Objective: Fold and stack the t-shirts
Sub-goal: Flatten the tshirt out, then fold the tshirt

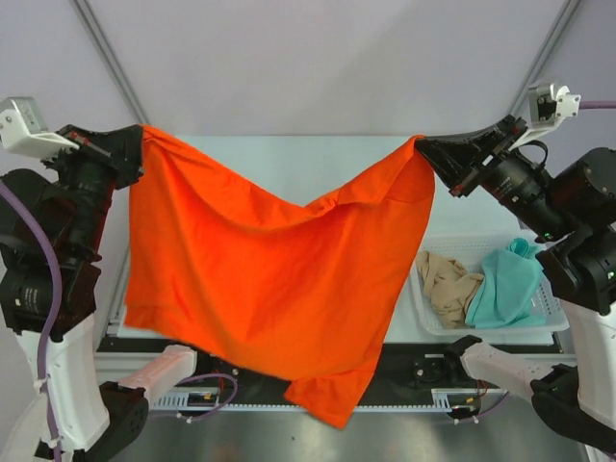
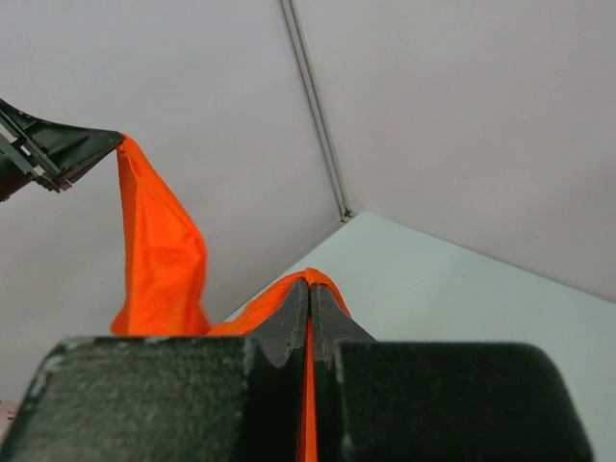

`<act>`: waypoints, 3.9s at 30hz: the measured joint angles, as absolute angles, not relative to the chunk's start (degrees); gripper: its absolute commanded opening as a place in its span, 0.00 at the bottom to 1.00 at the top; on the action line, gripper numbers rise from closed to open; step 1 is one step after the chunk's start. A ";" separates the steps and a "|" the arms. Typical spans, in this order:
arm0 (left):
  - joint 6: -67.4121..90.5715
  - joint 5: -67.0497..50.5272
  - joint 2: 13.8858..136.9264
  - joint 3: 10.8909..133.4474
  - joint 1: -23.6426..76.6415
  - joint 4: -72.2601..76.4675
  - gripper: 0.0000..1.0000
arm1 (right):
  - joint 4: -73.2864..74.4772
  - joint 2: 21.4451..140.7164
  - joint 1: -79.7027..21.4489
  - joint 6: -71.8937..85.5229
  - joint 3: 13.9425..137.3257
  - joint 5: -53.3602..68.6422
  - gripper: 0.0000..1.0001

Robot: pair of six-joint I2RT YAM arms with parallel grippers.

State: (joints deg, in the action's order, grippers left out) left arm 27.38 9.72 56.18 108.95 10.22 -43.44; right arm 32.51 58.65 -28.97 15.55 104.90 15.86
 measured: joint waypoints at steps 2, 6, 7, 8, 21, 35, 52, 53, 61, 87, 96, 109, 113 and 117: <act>28.18 8.14 56.23 108.88 10.22 -43.35 0.00 | 33.91 59.40 -28.97 15.31 106.65 15.46 0.00; 29.06 6.83 54.08 108.88 10.26 -42.50 0.00 | 34.61 58.28 -28.97 15.35 109.56 15.18 0.00; 29.08 6.83 53.49 108.88 10.26 -42.54 0.00 | 34.68 57.60 -28.97 15.38 109.95 15.18 0.00; 29.12 6.85 52.14 108.86 10.26 -42.48 0.01 | 34.83 56.99 -28.97 15.40 110.28 15.27 0.00; 28.42 4.38 34.87 106.74 10.26 -40.73 0.01 | 36.99 50.76 -27.94 20.14 118.39 22.59 0.00; 30.20 8.84 48.03 88.25 10.15 -30.81 0.00 | 24.12 60.75 -26.30 19.11 101.93 18.94 0.00; 33.04 -2.46 95.59 67.11 -3.18 -11.14 0.00 | 8.56 103.04 -12.56 18.72 84.40 18.74 0.00; 33.04 -3.20 97.91 68.03 -3.18 -10.09 0.00 | 8.62 104.55 -12.34 18.72 85.93 18.81 0.00; 32.99 -7.55 109.27 77.67 -3.31 -9.30 0.00 | 8.69 108.88 -9.23 19.84 90.72 19.59 0.00; 22.09 -8.88 105.27 81.56 -5.43 -29.67 0.00 | 39.46 94.91 -11.40 28.05 84.23 18.39 0.00; 20.29 -4.64 103.09 81.45 -5.82 -36.25 0.00 | 43.66 87.81 -11.51 27.35 76.07 18.63 0.00; 18.72 -1.61 102.00 76.93 -6.20 -38.48 0.00 | 43.68 84.12 -13.93 28.47 68.23 19.42 0.00; 18.31 -1.45 102.02 76.69 -6.24 -38.50 0.00 | 43.70 84.14 -14.35 28.47 67.02 18.63 0.00; 17.93 -1.34 102.43 76.14 -6.26 -38.68 0.00 | 44.31 84.16 -14.35 28.38 65.93 17.12 0.00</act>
State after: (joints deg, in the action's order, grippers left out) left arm 17.93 -1.34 102.43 76.14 -6.26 -38.68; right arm 44.31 84.16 -14.35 28.38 65.93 17.12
